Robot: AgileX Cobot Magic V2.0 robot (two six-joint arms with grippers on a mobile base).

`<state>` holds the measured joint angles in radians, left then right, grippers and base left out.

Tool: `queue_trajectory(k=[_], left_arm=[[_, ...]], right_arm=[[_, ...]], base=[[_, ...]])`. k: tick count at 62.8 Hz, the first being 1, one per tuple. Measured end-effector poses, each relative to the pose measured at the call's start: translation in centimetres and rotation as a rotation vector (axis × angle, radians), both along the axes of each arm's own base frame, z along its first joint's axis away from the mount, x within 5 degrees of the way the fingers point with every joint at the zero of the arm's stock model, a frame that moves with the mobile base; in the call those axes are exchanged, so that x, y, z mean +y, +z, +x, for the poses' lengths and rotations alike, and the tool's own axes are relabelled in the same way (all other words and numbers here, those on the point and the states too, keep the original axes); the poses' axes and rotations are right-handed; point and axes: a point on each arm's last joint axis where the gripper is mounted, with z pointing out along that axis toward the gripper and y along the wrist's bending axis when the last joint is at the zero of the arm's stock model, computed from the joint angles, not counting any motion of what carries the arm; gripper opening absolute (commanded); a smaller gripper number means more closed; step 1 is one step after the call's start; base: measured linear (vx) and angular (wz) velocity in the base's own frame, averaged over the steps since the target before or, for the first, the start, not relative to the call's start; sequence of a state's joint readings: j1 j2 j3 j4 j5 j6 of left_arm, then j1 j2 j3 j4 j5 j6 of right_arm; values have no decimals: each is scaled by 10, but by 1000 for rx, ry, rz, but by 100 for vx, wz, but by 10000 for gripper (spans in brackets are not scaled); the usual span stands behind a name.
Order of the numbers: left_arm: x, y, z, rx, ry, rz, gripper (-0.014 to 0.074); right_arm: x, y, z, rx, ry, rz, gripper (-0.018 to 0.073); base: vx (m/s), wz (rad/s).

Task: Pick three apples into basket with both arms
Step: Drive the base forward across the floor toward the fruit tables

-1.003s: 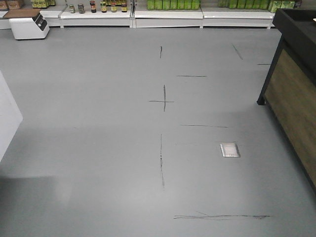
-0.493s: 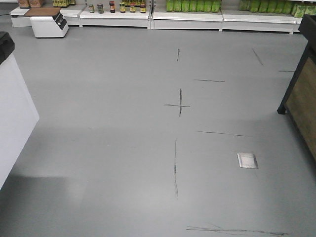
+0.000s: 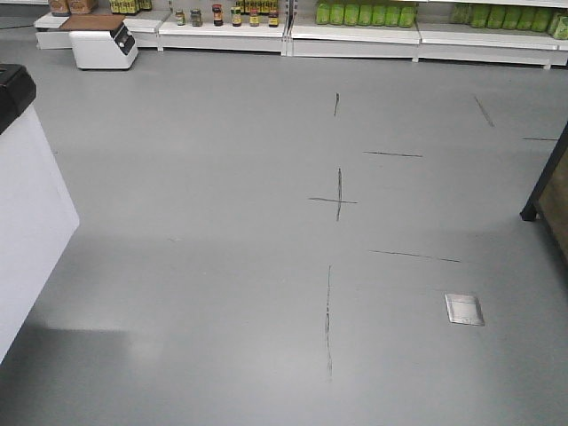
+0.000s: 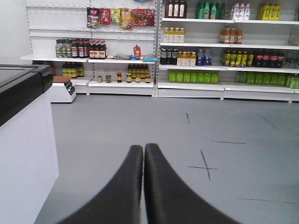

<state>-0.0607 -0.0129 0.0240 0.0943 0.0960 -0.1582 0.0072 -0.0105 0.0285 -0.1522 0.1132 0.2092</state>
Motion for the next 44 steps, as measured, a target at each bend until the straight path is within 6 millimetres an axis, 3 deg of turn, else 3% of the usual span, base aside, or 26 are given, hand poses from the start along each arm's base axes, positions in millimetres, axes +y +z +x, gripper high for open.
queue_trajectory(k=[44], left_arm=[[0,0,0,0,0,0,-6]], right_arm=[[0,0,0,0,0,0,-4]], base=[[19,-5]])
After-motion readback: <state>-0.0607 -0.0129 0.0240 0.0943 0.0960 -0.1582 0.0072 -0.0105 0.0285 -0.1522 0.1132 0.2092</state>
